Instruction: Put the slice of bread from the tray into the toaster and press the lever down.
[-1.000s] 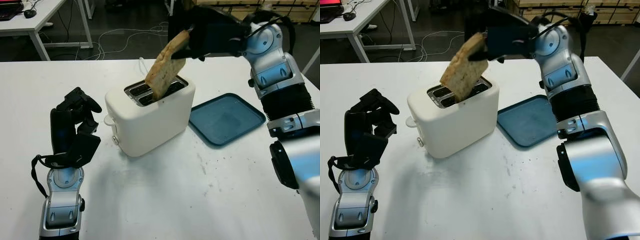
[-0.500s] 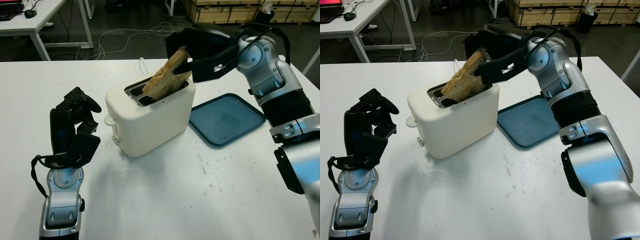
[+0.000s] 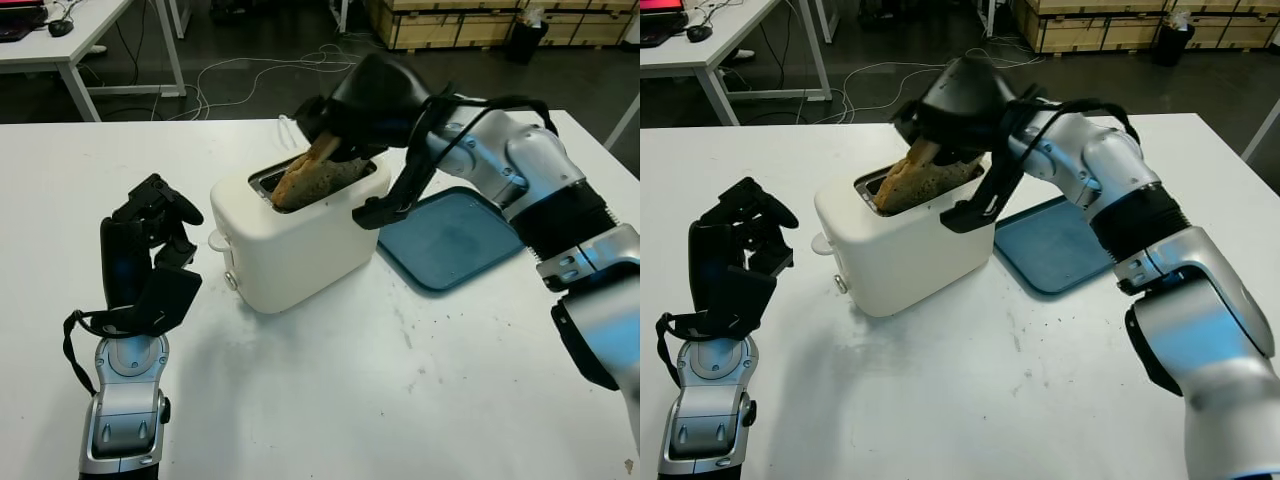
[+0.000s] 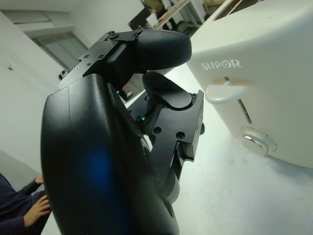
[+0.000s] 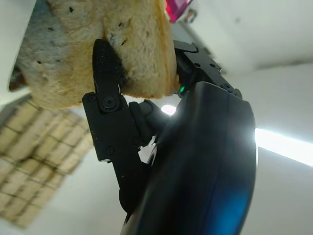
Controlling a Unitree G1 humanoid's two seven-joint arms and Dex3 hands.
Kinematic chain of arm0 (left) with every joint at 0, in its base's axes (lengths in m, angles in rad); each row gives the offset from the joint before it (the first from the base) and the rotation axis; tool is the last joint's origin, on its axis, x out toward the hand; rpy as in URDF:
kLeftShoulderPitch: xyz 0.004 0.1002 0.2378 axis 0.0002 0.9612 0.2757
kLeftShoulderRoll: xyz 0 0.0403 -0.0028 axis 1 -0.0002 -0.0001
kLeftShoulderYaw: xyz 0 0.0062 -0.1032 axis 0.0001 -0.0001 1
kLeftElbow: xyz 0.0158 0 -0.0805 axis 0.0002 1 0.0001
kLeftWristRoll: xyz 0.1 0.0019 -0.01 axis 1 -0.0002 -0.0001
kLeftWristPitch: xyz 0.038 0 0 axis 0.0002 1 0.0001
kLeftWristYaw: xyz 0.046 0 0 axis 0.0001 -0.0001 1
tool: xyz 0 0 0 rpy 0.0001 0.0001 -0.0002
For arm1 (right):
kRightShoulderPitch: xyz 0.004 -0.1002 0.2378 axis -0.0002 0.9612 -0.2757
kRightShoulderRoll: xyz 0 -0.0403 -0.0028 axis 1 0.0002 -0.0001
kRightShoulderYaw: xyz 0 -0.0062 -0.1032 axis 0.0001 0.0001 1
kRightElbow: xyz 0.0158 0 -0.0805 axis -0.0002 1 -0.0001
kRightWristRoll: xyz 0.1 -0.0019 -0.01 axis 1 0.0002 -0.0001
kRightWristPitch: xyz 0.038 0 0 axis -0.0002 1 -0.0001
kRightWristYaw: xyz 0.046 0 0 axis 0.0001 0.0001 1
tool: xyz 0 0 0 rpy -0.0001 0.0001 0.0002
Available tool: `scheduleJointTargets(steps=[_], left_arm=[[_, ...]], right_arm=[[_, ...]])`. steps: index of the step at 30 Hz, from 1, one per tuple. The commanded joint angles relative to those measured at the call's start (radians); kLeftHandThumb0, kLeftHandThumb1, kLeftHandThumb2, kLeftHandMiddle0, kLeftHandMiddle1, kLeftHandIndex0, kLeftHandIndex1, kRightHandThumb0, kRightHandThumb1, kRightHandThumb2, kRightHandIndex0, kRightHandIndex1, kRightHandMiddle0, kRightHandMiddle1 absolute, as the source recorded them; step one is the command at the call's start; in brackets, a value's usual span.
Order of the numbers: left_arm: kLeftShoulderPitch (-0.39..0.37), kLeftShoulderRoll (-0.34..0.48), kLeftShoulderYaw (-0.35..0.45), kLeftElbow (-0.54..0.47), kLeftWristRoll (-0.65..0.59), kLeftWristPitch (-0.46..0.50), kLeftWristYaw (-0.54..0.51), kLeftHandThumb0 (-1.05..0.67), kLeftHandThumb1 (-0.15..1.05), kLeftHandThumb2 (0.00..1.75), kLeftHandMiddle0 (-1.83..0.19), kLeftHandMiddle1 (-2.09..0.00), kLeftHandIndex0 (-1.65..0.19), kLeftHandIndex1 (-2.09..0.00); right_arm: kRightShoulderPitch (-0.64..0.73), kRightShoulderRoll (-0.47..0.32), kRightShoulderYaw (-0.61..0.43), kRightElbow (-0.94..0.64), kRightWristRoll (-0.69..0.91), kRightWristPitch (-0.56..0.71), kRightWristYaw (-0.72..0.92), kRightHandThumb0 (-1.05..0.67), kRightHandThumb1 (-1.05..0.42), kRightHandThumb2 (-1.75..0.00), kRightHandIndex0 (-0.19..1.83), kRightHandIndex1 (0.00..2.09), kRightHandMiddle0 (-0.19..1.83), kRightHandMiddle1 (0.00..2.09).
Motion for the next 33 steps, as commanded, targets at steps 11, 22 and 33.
scheduleJointTargets(steps=[11, 22, 33], left_arm=[[0.003, 0.002, -0.002, -0.008, 0.007, -0.001, 0.003, -0.06, 0.88, 1.01, -1.07, -1.75, -0.69, -1.75], [0.000, 0.002, -0.001, 0.003, 0.002, -0.016, 0.006, -0.06, 0.87, 1.03, -1.09, -1.75, -0.70, -1.75], [0.000, 0.004, -0.001, 0.013, 0.003, -0.031, 0.013, -0.07, 0.86, 1.05, -1.10, -1.75, -0.71, -1.75]], right_arm=[[-0.088, 0.006, 0.119, 0.021, -0.206, 0.005, -0.134, -0.43, -0.65, -0.78, 1.08, 1.64, 1.00, 0.49], [-0.152, -0.049, 0.083, -0.014, -0.181, -0.046, -0.110, -0.43, -0.79, -0.54, 1.08, 1.64, 1.01, 0.27], [-0.192, -0.062, 0.079, -0.037, -0.185, -0.067, -0.131, -0.47, -0.88, -0.30, 1.12, 1.75, 0.89, 1.53]])
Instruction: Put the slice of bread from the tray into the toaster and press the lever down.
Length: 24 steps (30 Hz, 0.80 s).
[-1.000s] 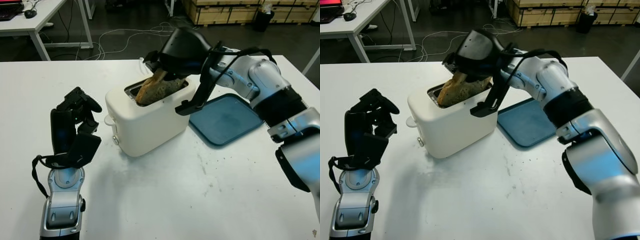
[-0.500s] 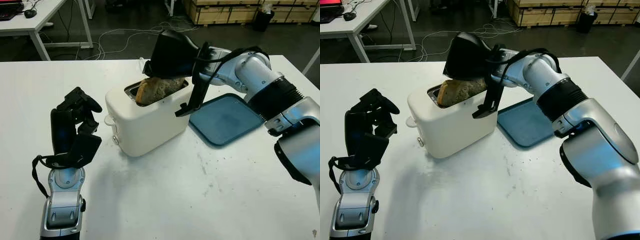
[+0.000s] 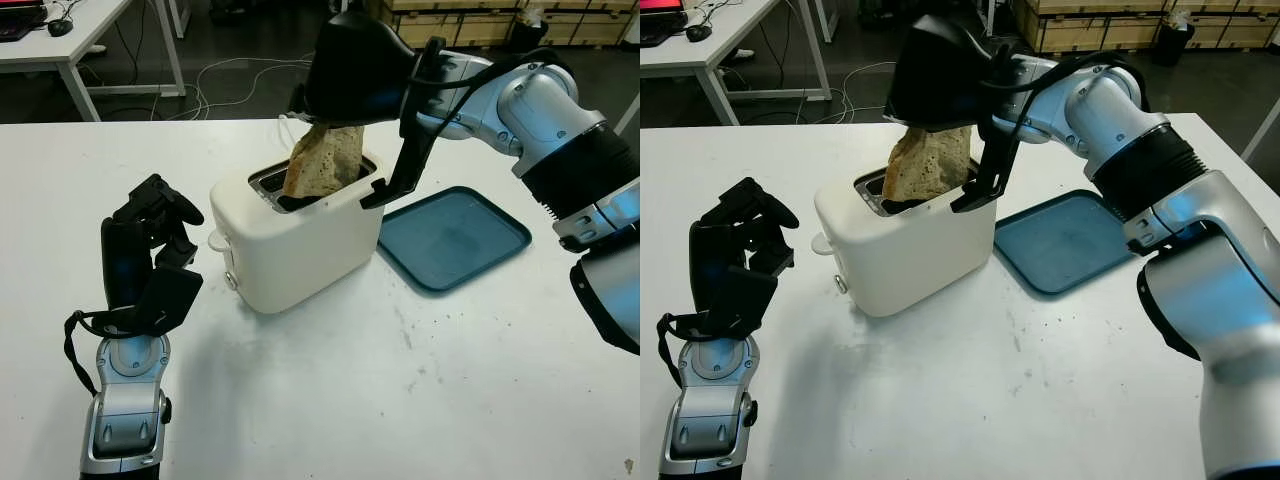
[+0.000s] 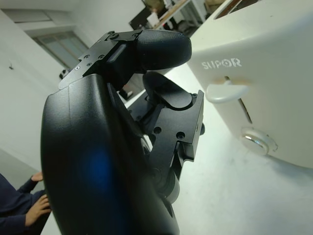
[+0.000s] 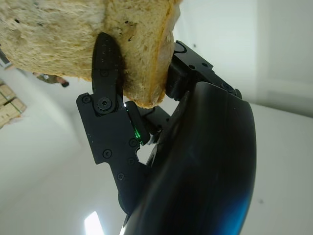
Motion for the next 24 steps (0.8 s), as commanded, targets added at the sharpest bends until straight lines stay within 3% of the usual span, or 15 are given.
scheduleJointTargets(steps=[1, 9, 15, 22, 24], left_arm=[[0.001, 0.003, 0.001, 0.005, 0.001, -0.019, 0.005, -0.07, 0.86, 1.05, -1.10, -1.75, -0.71, -1.75], [0.001, 0.005, -0.001, 0.003, 0.012, -0.016, 0.007, -0.06, 0.86, 1.04, -1.10, -1.75, -0.71, -1.75], [0.005, 0.000, 0.002, -0.004, 0.008, -0.010, 0.007, -0.07, 0.86, 1.03, -1.09, -1.75, -0.71, -1.75], [0.010, 0.001, 0.003, -0.008, 0.004, -0.010, 0.002, -0.07, 0.86, 1.03, -1.08, -1.75, -0.70, -1.75], [0.012, -0.003, 0.002, -0.014, 0.004, -0.003, 0.003, -0.06, 0.87, 1.02, -1.07, -1.75, -0.69, -1.75]], right_arm=[[-0.031, -0.007, -0.012, -0.008, 0.008, -0.019, 0.005, -0.47, -0.88, -0.30, 1.12, 1.75, 0.89, 1.55], [-0.020, -0.007, 0.004, -0.026, -0.031, -0.009, 0.006, -0.48, -0.85, -0.32, 1.08, 1.74, 0.90, 1.22], [0.006, -0.033, 0.022, -0.111, -0.080, -0.001, 0.076, -0.52, -0.91, -0.24, 1.09, 1.64, 0.89, 0.59], [0.065, -0.066, 0.009, -0.264, -0.085, 0.005, 0.321, -0.49, -0.91, -0.15, 1.07, 1.44, 0.87, 0.30], [0.075, -0.076, 0.021, -0.310, -0.137, 0.018, 0.367, -0.50, -0.91, -0.12, 1.05, 1.52, 0.92, 0.28]])
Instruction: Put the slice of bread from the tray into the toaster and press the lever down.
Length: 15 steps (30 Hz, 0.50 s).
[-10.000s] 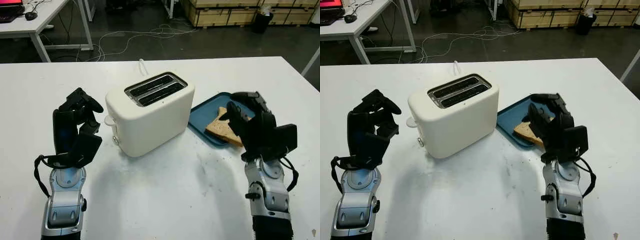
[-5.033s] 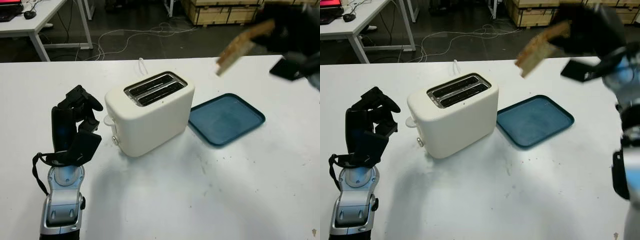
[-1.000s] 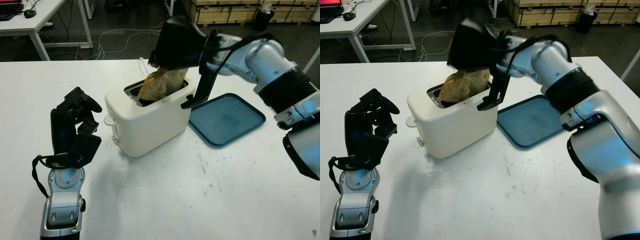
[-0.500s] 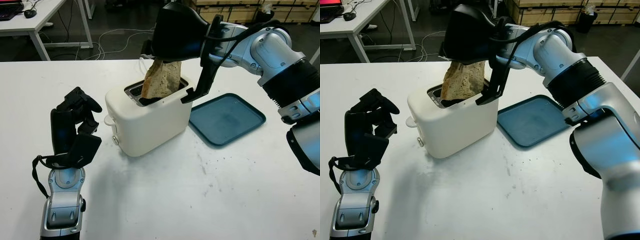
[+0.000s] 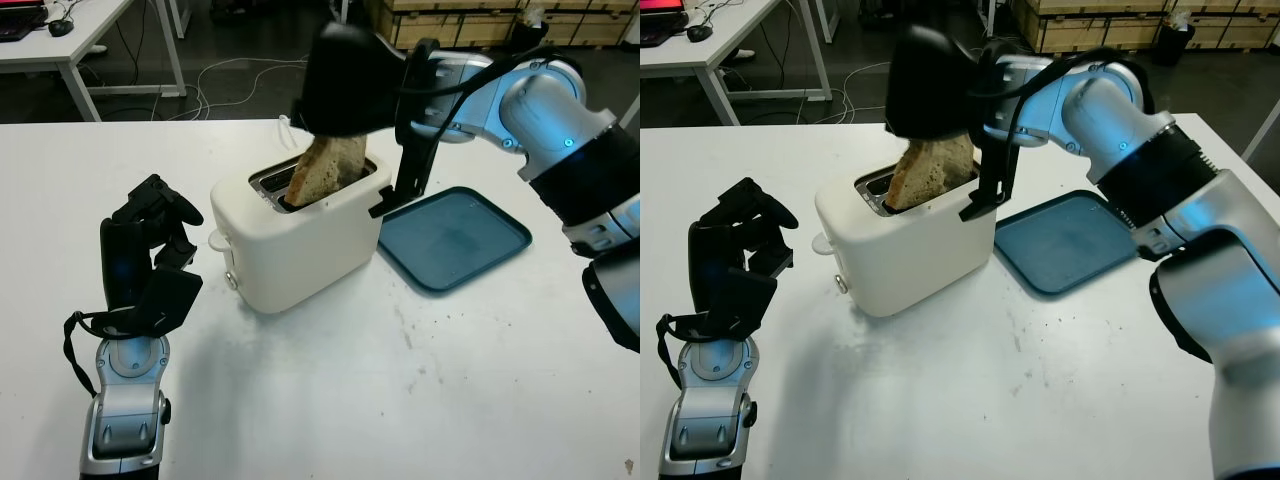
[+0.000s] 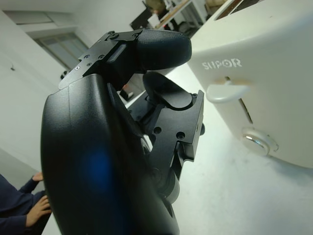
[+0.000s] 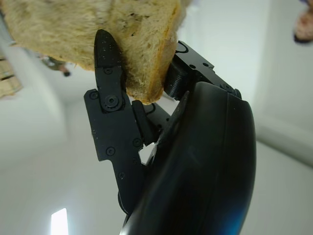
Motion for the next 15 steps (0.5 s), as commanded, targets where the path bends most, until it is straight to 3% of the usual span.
scheduleJointTargets(steps=[1, 5, 10, 15], left_arm=[[0.008, -0.003, -0.001, -0.012, 0.004, 0.002, 0.003, -0.06, 0.87, 1.02, -1.07, -1.75, -0.69, -1.75], [0.009, -0.003, 0.000, -0.008, 0.000, -0.010, 0.005, -0.06, 0.88, 1.00, -1.07, -1.75, -0.68, -1.75], [0.009, -0.004, -0.001, -0.005, -0.002, -0.013, 0.005, -0.06, 0.88, 0.99, -1.07, -1.75, -0.68, -1.75], [0.009, -0.004, -0.002, -0.010, 0.001, -0.006, 0.005, -0.05, 0.89, 0.99, -1.07, -1.75, -0.68, -1.75]], right_arm=[[0.016, -0.017, 0.010, -0.044, -0.047, 0.022, 0.055, -0.49, -0.90, -0.10, 1.03, 1.55, 0.93, 0.28], [0.039, -0.007, 0.009, -0.084, -0.087, 0.037, 0.169, -0.47, -0.88, -0.06, 1.00, 1.66, 0.92, 0.23], [0.065, -0.004, 0.009, -0.104, -0.110, 0.039, 0.210, -0.42, -0.90, -0.04, 0.99, 1.61, 0.90, 0.16], [0.066, 0.005, 0.004, -0.100, -0.107, 0.029, 0.210, -0.42, -0.92, -0.05, 0.96, 1.74, 1.02, 0.32]])
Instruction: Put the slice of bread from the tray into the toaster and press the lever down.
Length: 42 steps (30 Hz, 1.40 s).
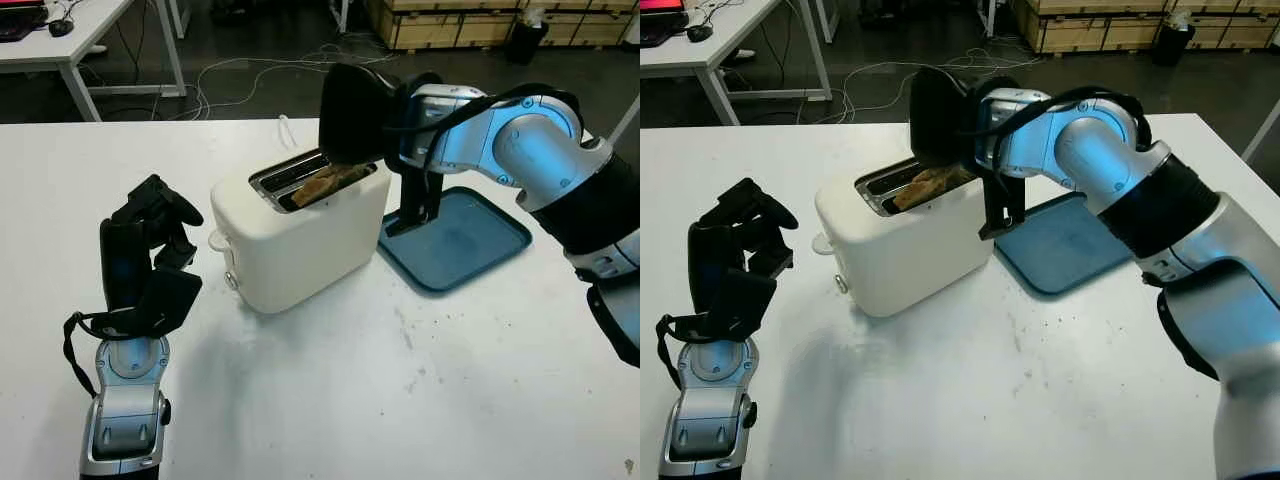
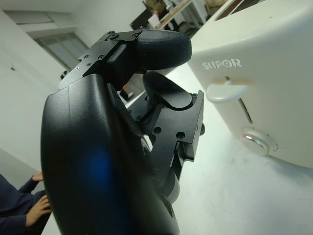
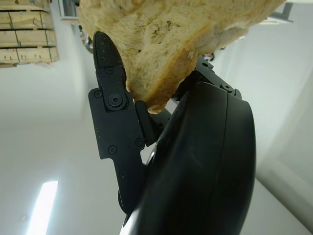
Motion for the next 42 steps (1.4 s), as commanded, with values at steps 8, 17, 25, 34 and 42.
scheduleJointTargets(steps=[8, 17, 25, 34, 42], left_arm=[[0.008, -0.005, -0.004, -0.006, 0.005, -0.006, 0.006, -0.05, 0.89, 0.98, -1.06, -1.75, -0.68, -1.75], [0.004, -0.004, -0.006, 0.003, 0.002, -0.018, 0.009, -0.06, 0.89, 0.99, -1.09, -1.75, -0.70, -1.75], [0.003, -0.005, -0.006, 0.002, -0.004, -0.016, 0.005, -0.05, 0.89, 1.00, -1.11, -1.75, -0.71, -1.75], [0.000, -0.012, -0.006, 0.004, 0.001, -0.016, 0.012, -0.05, 0.88, 1.01, -1.13, -1.75, -0.73, -1.75], [0.003, -0.010, -0.005, 0.000, -0.006, -0.012, 0.009, -0.05, 0.88, 1.02, -1.13, -1.75, -0.74, -1.75]], right_arm=[[-0.017, 0.021, -0.041, 0.144, 0.132, -0.140, -0.403, -0.42, -0.87, -0.02, 1.06, 1.66, 1.03, 0.47], [-0.058, 0.094, -0.081, 0.303, 0.353, -0.193, -0.388, -0.84, -0.92, -0.14, 0.44, 1.23, 0.47, 0.79], [-0.108, 0.103, -0.106, 0.341, 0.422, -0.220, -0.302, -1.01, -0.90, -0.02, 0.00, 0.65, 0.02, 0.52], [-0.161, 0.150, -0.207, 0.517, 0.739, -0.216, -0.036, -0.90, -0.78, 0.00, 0.00, 0.29, 0.00, 0.36], [-0.243, 0.151, -0.367, 0.638, 1.045, -0.030, 0.315, -0.82, -0.74, 0.00, 0.00, 0.60, 0.17, 0.23]])
